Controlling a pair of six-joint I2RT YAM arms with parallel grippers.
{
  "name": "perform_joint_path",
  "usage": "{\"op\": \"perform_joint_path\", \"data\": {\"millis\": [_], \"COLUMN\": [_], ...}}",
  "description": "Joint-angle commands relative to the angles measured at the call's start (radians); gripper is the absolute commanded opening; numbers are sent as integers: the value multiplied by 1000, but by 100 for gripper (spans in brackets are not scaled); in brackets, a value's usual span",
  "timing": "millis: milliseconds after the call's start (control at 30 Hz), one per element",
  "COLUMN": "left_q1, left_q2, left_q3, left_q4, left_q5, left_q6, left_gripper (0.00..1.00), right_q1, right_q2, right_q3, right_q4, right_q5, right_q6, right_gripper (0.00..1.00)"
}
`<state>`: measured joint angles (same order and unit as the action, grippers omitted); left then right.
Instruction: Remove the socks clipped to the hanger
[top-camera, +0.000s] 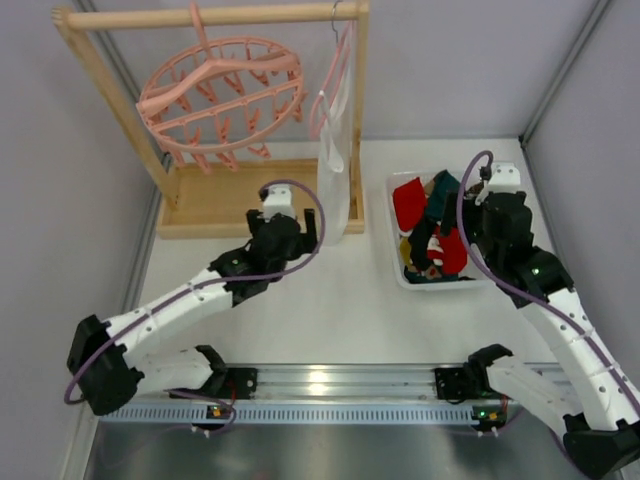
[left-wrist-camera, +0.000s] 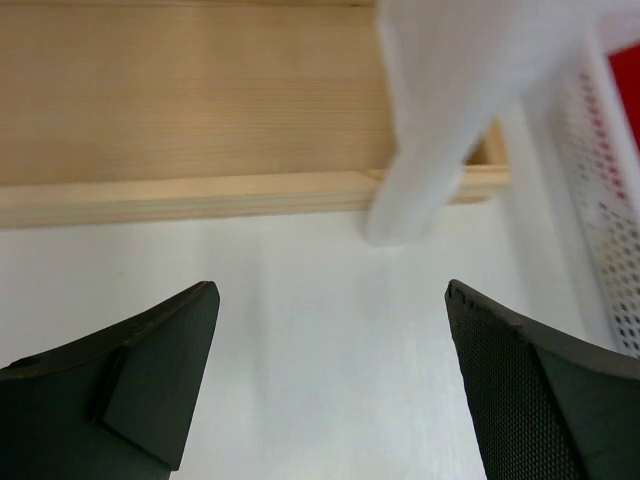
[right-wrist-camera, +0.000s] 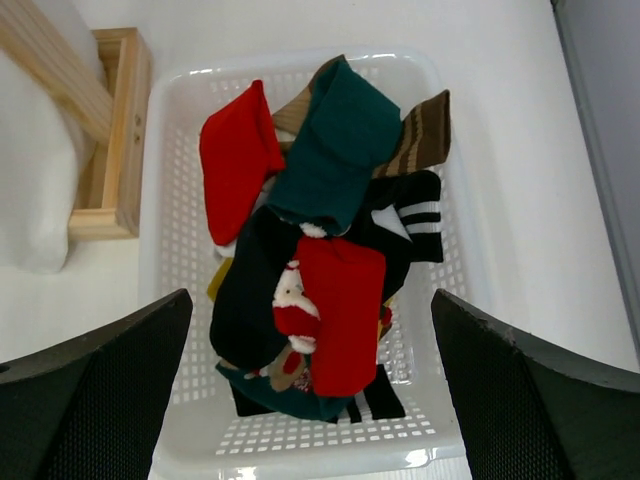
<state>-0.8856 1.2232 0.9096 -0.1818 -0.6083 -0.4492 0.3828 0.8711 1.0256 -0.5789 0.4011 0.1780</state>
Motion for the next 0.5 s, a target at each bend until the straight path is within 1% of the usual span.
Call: {"op": "perform_joint_path", "data": {"millis": [0, 33, 67, 100, 200, 233, 267, 300, 333, 367, 467], "left_q1": [127, 155, 178, 218, 286, 286, 287, 287, 287, 287, 287], "left_q2": [-158, -195, -264, -296, -418, -451, -502, -514, -527, -542, -600], "left_q3": [-49, -70, -77, -80, -61, -51, -43, -29, 3, 20, 52], "left_q4": [-179, -201, -223, -282, -379, -404, -412, -432, -483, -511, -577], "left_q5": [-56, -39, -39, -39, -77, -61, -6, -2, -8, -40, -65], "left_q6": [-68, -66, -65, -60, -39, -40, -31, -26, -8, 3, 50], "left_gripper": [98, 98, 98, 98, 98, 98, 98, 98, 98, 98, 98], "right_q1": [-15, -15, -15, -15, -15, -15, -13, -15, -15, -15, -12], "right_q2": [-84, -112, -127, -141, -199, -227, -240, -251, -273, -282, -322], "right_q3": [-28, -36, -44, -45, -36, -30, -27, -21, -10, -6, 8], "right_q4": [123, 120, 100, 84, -1, -19, -42, -91, -113, -137, -190], "right_q5": [-87, -84, -78, -73, -67, -59, -61, -62, -62, -65, -85], "right_q6": [-11, -20, -31, -32, -46, -45, -55, -61, -67, -71, -64], "right_gripper": [99, 99, 99, 100, 99, 99, 100, 99, 99, 99, 99]}}
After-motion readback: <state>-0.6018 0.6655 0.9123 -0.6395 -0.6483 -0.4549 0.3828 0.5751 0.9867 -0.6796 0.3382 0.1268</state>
